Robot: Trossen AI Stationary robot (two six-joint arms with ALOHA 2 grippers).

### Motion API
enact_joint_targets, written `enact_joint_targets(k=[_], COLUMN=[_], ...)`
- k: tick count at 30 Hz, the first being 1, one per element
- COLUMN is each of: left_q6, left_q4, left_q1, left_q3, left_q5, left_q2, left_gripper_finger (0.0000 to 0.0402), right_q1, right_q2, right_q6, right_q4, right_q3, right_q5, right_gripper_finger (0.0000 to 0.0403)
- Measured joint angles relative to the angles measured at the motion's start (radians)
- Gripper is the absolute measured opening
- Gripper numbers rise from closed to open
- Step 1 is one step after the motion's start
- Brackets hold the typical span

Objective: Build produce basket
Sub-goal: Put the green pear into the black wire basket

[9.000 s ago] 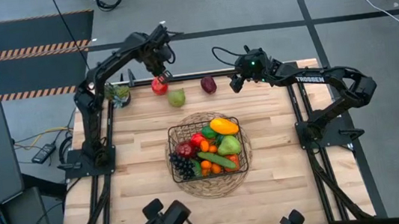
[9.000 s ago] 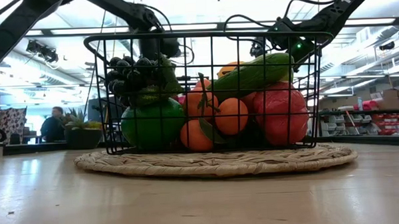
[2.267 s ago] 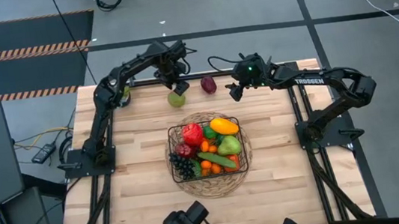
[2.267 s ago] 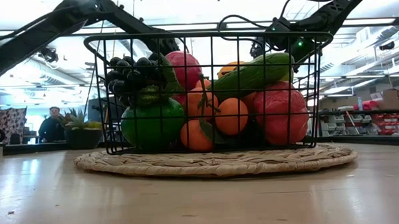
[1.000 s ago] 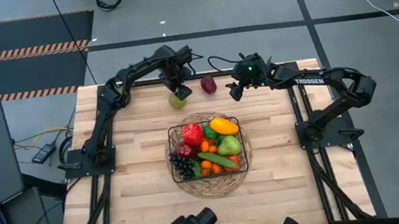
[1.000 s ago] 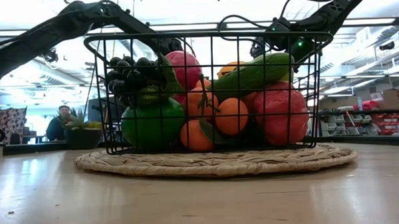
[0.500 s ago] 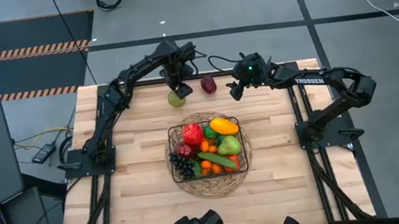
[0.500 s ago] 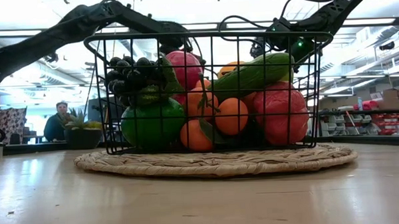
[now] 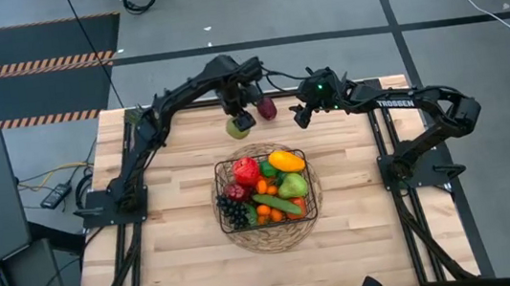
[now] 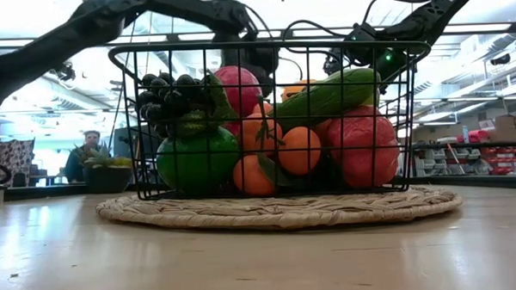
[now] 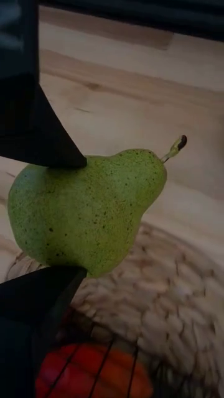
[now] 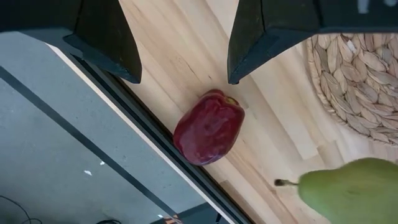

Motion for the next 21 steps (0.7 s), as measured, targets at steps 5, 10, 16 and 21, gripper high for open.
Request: enact_joint_targets(k=[5,10,16,21], left_q6=[0.012,0.009,-0.036,-0.045], left_q4=[-0.006,-0.015,-0.011,-0.016], left_q1=[-0.031,-0.055,-0.098,-0.174], left_q3=[0.000,0.000,0.001,0.001], left_q5=[-0.022,-0.052,-0.053,-0.052], left_q2=[-0.063,-0.146,-0.234,-0.266], left_gripper_finger=[0.0242,0.0242,0.0242,0.0242], right_q1=[0.000,0.000,0.000,0.000], right_q2=[0.000,0.000,0.000,0.000], right_q6=[-0.002,-0.002,-0.010,-0.010], right_q4=[0.000,0.002,0.010,0.010], right_q3=[0.000,0.000,0.000,0.000], right_q5=[0.000,0.000,0.016,0.018], right_gripper_finger=[0.0242,0.0242,0.0242,0.0242])
